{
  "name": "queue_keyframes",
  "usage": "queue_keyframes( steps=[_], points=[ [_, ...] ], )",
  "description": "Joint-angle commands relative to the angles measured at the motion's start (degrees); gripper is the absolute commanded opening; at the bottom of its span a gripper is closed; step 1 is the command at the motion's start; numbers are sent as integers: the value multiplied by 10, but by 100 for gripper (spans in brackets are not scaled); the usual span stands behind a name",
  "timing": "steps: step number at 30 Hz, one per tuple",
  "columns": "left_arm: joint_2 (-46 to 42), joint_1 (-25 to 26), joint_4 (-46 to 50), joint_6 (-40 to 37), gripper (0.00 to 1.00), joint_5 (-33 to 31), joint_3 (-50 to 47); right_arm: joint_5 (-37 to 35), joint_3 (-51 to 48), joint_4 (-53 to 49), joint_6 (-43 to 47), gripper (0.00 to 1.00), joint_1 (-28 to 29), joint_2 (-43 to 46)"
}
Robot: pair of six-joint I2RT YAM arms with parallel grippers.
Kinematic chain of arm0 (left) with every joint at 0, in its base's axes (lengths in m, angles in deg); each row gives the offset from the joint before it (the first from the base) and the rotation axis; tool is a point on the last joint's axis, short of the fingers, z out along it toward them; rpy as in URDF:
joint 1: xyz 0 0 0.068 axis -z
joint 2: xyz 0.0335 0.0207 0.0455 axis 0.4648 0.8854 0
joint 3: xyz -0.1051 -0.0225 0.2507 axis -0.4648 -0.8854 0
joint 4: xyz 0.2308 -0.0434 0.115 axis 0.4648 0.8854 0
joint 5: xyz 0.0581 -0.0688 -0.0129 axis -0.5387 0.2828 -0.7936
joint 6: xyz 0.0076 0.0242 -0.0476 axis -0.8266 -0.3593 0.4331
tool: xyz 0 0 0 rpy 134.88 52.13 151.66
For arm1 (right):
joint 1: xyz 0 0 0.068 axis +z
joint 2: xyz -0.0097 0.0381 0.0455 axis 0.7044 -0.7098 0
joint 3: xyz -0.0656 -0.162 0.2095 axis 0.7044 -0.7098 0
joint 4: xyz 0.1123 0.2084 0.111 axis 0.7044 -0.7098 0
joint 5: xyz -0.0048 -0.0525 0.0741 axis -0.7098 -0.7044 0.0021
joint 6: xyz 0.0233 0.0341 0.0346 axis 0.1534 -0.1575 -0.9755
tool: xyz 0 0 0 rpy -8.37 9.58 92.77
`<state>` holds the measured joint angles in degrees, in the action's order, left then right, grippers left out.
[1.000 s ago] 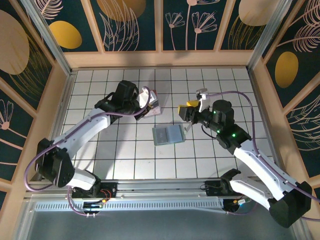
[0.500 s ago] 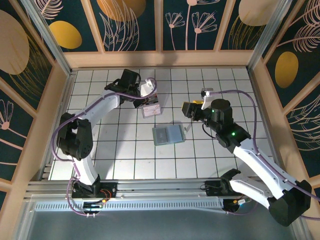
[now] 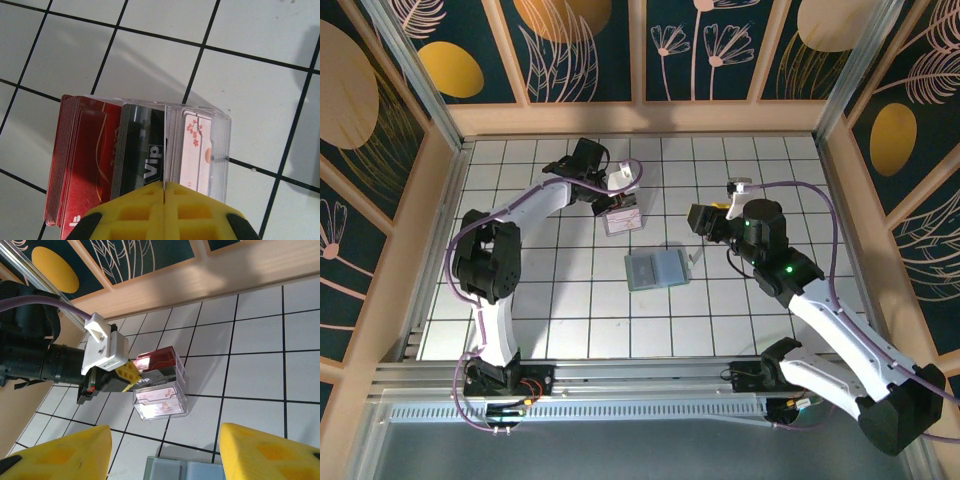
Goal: Take the credit cards out of the card holder
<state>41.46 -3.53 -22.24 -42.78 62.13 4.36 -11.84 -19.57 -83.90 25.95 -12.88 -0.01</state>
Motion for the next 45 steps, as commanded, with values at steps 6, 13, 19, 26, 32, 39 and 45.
queue_keyframes(
  steps=[6, 13, 19, 26, 32, 39, 45],
  points=[
    [19, -7, 4, -21, 0, 16, 24, -9, 12, 4, -13, 59, -2, 6],
    [20, -9, -5, -20, 0, 20, 25, -3, 11, 6, -13, 59, -2, 2],
    [23, -10, -7, -25, 0, 25, 27, 2, 9, 8, -13, 59, -2, 0],
    [35, -12, -12, -25, 0, 31, 26, 10, 6, 12, -14, 59, -2, -5],
    [46, -14, -8, -26, 0, 31, 28, 19, 3, 15, -17, 59, -2, -6],
    [38, -14, 11, -29, 45, 30, 27, 28, 3, 19, -18, 59, -2, -6],
    [33, -14, 28, -27, 45, 27, 39, 31, 3, 19, -20, 59, -2, -9]
  ],
)
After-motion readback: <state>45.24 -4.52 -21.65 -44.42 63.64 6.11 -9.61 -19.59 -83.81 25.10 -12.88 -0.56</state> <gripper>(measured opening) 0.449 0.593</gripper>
